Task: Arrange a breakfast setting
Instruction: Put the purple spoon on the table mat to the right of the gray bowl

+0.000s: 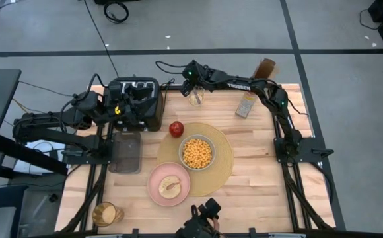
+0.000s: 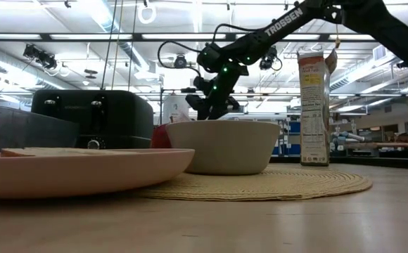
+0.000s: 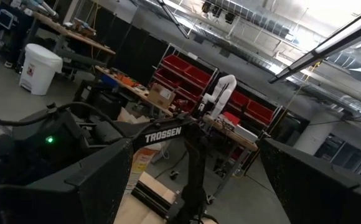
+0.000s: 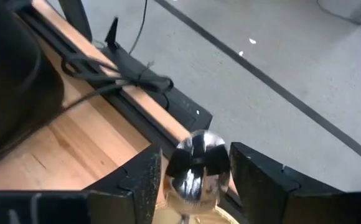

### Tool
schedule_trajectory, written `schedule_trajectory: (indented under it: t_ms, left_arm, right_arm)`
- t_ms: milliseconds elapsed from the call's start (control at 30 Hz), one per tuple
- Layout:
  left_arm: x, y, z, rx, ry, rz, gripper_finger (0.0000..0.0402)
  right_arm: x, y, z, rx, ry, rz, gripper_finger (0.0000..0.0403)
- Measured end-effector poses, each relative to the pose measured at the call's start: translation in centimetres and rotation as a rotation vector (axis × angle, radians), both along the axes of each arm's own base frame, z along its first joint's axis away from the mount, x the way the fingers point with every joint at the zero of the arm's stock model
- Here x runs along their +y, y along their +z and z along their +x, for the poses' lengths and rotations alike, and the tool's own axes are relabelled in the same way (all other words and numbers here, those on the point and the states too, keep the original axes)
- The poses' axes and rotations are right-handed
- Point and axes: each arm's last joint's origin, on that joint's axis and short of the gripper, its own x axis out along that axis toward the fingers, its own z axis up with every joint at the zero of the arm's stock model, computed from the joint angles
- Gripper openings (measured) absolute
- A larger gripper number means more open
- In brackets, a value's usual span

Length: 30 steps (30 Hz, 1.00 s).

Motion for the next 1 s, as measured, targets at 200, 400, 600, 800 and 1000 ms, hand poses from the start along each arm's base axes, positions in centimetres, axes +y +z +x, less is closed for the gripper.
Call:
schedule_trajectory:
  t_ms: [200, 400, 600, 800, 1000]
  left_arm:
    - [0.0, 0.0, 0.0, 0.001, 0.0, 0.001, 0.0357]
    - [0.0, 0.0, 0.0, 0.0, 0.001, 0.003, 0.0357]
    - [0.0, 0.0, 0.0, -0.006, -0.001, -0.006, 0.0357]
    - [0.0, 0.1, 0.0, -0.017, -0.002, -0.007, 0.0357]
    - [0.0, 0.2, 0.0, -0.028, -0.002, -0.007, 0.0357]
  right_arm:
    - [0.2, 0.9, -0.2, -0.016, 0.013, 0.007, 0.017]
    - [0.3, 0.9, -0.3, -0.048, 0.018, 0.057, 0.0161]
    - [-0.5, 0.9, -0.6, -0.121, 0.023, 0.107, 0.0204]
    - [-1.2, 1.0, -0.8, -0.102, 0.136, 0.075, 0.0281]
    - [-1.8, -0.6, -1.5, -0.106, 0.194, 0.106, 0.0292]
